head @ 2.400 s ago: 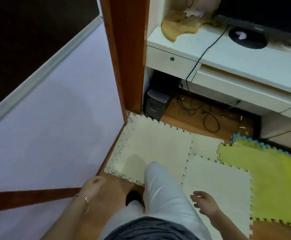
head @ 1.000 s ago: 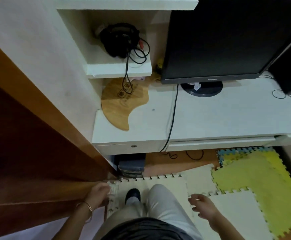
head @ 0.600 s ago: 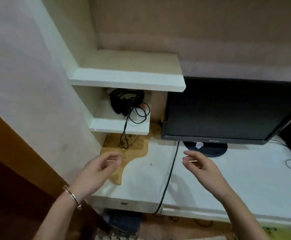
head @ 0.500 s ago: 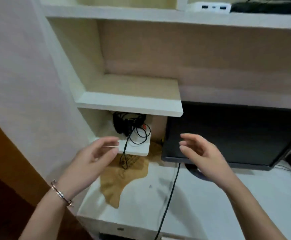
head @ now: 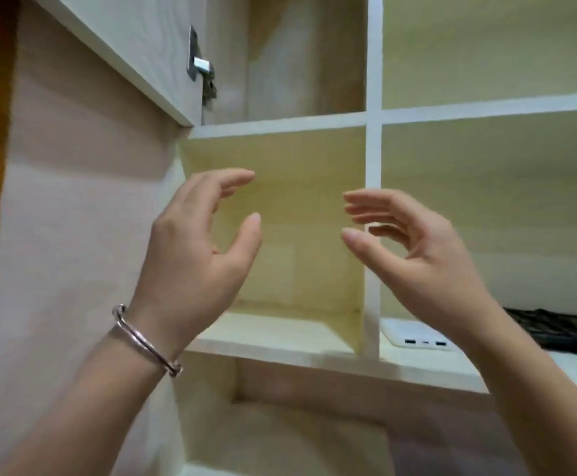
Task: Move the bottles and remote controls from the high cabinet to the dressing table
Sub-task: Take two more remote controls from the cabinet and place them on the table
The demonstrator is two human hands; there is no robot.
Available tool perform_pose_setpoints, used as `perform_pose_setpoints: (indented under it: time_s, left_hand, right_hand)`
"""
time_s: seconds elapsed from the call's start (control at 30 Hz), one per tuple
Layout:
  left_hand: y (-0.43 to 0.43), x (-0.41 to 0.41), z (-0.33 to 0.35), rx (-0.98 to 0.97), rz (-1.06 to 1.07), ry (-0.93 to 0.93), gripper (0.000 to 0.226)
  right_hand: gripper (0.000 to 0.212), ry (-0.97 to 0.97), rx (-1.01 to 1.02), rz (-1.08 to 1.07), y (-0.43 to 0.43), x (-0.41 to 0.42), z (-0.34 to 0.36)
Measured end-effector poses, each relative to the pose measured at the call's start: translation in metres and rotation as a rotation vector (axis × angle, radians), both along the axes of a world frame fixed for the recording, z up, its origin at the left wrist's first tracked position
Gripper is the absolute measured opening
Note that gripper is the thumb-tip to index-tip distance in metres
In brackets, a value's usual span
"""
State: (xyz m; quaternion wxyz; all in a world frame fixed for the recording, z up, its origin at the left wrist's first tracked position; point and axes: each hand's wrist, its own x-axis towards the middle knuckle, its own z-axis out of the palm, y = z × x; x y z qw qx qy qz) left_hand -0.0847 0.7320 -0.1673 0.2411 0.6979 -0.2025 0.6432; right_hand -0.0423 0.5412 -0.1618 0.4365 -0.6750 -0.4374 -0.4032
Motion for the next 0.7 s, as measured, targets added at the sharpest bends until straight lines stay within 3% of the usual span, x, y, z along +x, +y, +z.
perform_pose_setpoints:
  time_s: [0.1,0.2,0.37,0.53,0.6,0.7]
  left_hand:
    - [-0.001,0.009,0.056,0.037,0.062,-0.126,0.035]
    - [0.007,0.025,0.104,0.09,0.168,-0.092,0.031]
    - [0.024,0.058,0.158,0.052,0.168,0.181,0.027]
    - [0.031,0.095,0.162,0.08,0.226,0.291,0.032]
    - [0.035,0.103,0.153,0.08,0.288,0.256,0.043]
    - [0.044,0.116,0.141,0.144,0.309,-0.016,0.047]
  right_hand:
    - [0.024,-0.148,0.065,-0.049,0.014,0.001,0.056]
    - [0.026,-0.2,0.039,-0.174,0.027,0.004,0.106]
    - [0.032,-0.094,-0.055,-0.358,0.049,0.015,0.171]
    - [0.037,0.08,-0.171,-0.602,0.065,0.035,0.205]
    - [0.037,0.151,-0.248,-0.675,0.071,0.044,0.213]
    - [0.016,0.266,-0.388,-0.801,0.078,0.051,0.217]
